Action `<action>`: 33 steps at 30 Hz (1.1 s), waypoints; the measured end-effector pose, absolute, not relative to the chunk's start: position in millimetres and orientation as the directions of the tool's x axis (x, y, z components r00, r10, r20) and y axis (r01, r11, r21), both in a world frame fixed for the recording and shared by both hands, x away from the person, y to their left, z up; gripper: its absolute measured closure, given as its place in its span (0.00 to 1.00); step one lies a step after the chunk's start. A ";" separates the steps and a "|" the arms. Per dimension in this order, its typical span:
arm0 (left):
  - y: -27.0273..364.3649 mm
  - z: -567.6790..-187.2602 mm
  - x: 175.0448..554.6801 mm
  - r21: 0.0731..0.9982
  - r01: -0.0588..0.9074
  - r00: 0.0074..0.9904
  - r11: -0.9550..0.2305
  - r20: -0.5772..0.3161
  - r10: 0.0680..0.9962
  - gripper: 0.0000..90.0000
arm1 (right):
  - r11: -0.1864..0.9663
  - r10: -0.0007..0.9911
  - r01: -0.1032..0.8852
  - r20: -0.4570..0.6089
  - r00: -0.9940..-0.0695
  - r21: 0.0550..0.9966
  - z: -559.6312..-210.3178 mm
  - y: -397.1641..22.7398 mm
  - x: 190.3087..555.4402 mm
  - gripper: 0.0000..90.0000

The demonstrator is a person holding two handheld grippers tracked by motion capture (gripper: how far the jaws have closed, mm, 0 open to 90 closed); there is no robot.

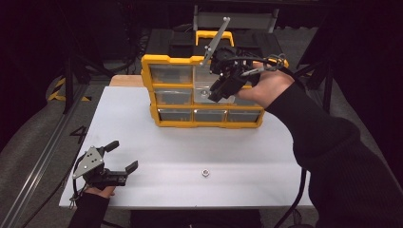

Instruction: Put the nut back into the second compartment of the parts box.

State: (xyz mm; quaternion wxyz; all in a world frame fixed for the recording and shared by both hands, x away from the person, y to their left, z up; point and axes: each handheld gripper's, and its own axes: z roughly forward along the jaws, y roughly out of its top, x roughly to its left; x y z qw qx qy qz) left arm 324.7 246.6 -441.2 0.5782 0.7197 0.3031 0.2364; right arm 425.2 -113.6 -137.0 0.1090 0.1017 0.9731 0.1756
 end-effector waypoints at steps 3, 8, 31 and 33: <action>246.6 -441.0 324.8 0.975 0.164 0.707 -0.151 -0.009 0.707 0.01 | 0.915 0.248 0.167 -0.186 -0.951 0.367 -127.8 -111.4 431.9 0.78; 246.7 -441.0 324.6 0.975 0.163 0.706 -0.149 -0.010 0.708 0.01 | 0.911 0.268 0.182 -0.196 -0.943 0.370 -118.6 -108.4 444.0 0.78; 246.9 -441.3 324.9 0.975 0.165 0.706 -0.146 -0.013 0.708 0.01 | 0.906 0.343 0.273 -0.183 -0.921 0.323 -140.3 -104.4 500.4 0.77; 246.9 -441.2 324.9 0.975 0.165 0.706 -0.146 -0.013 0.708 0.01 | 0.907 0.343 0.275 -0.180 -0.922 0.321 -143.1 -104.7 501.5 0.77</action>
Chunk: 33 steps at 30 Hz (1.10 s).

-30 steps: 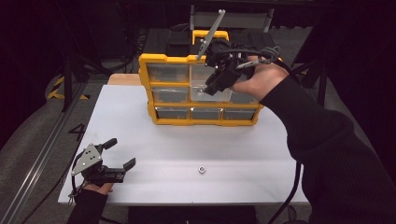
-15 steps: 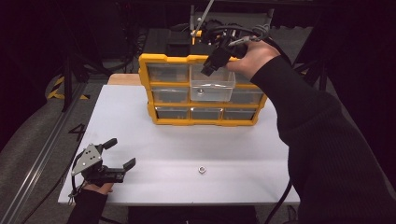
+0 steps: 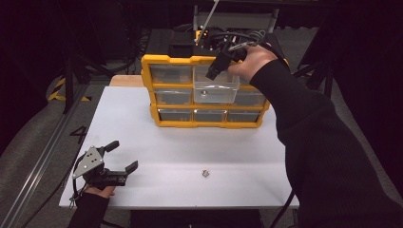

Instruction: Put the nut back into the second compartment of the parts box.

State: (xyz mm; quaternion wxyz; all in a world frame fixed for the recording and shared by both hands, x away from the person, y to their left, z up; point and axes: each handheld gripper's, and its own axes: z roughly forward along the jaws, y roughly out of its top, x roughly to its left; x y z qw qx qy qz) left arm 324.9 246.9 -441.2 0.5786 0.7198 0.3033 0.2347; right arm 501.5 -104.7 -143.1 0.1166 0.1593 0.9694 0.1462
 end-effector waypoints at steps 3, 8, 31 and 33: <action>246.9 -441.3 325.1 0.975 0.166 0.707 -0.148 -0.013 0.707 0.01 | 0.905 0.348 0.283 -0.170 -0.922 0.317 -151.1 -106.2 504.2 0.77; 246.8 -441.5 325.2 0.974 0.167 0.708 -0.151 -0.012 0.706 0.01 | 0.903 0.355 0.296 -0.154 -0.922 0.311 -160.9 -110.6 509.5 0.77; 247.2 -441.3 325.2 0.974 0.167 0.708 -0.154 -0.010 0.706 0.01 | 0.910 0.347 0.298 -0.134 -0.928 0.288 -174.8 -109.2 515.4 0.74; 246.9 -441.3 325.1 0.974 0.167 0.708 -0.151 -0.011 0.706 0.01 | 0.905 0.350 0.297 -0.136 -0.927 0.304 -172.6 -109.5 514.0 0.68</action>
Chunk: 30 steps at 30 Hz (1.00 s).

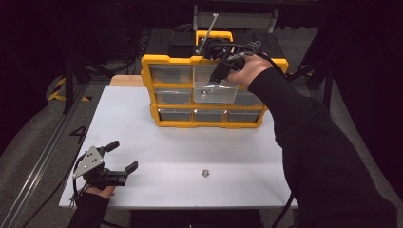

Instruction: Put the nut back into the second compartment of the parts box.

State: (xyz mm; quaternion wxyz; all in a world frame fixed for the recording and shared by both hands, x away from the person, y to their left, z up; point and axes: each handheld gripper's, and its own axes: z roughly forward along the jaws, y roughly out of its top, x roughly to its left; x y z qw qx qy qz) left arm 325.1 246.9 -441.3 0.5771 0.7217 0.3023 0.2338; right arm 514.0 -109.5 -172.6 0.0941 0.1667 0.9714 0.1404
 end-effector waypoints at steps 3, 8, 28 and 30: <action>246.9 -441.4 325.3 0.974 0.168 0.708 -0.152 -0.012 0.706 0.01 | 0.905 0.350 0.293 -0.148 -0.925 0.308 -170.8 -109.8 511.9 0.69; 247.0 -441.5 325.3 0.974 0.168 0.708 -0.152 -0.012 0.706 0.01 | 0.896 0.356 0.284 -0.169 -0.919 0.341 -159.2 -114.2 505.0 0.68; 246.2 -441.3 325.3 0.972 0.171 0.711 -0.162 -0.008 0.703 0.01 | 0.885 0.309 0.172 -0.270 -0.912 0.432 -134.8 -132.9 416.2 0.28; 246.1 -441.2 325.1 0.971 0.174 0.711 -0.163 -0.009 0.703 0.01 | 0.886 0.296 0.163 -0.261 -0.919 0.434 -148.2 -134.2 404.8 0.26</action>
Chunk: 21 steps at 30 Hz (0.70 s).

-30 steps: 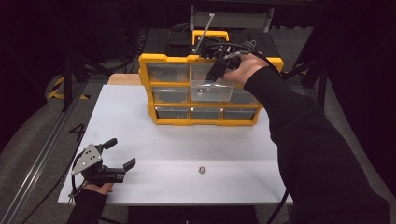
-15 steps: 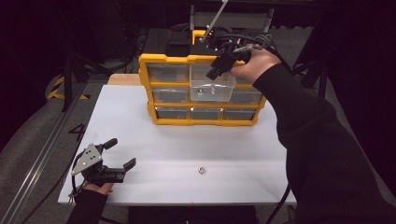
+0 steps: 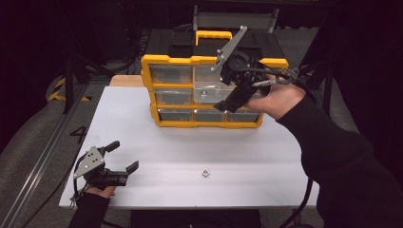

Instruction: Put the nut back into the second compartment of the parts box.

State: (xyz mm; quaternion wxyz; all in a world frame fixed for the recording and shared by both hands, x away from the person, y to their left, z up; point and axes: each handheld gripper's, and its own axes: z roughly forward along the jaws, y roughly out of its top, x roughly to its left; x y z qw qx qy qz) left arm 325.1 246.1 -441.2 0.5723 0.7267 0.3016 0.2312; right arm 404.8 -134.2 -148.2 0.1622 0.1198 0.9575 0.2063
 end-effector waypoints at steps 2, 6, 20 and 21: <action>245.7 -441.5 325.0 0.971 0.175 0.709 -0.160 -0.012 0.705 0.01 | 0.884 0.296 0.165 -0.251 -0.921 0.437 -157.1 -135.0 400.4 0.26; 245.6 -441.5 325.0 0.971 0.175 0.709 -0.161 -0.011 0.705 0.01 | 0.882 0.299 0.175 -0.232 -0.926 0.438 -174.4 -136.8 396.5 0.25; 246.1 -441.5 325.1 0.971 0.173 0.710 -0.165 -0.007 0.704 0.01 | 0.897 0.283 0.191 -0.189 -0.940 0.398 -251.6 -129.7 389.4 0.24; 245.7 -441.6 325.0 0.971 0.175 0.709 -0.160 -0.012 0.705 0.01 | 0.895 0.289 0.199 -0.182 -0.940 0.398 -257.8 -128.8 389.3 0.24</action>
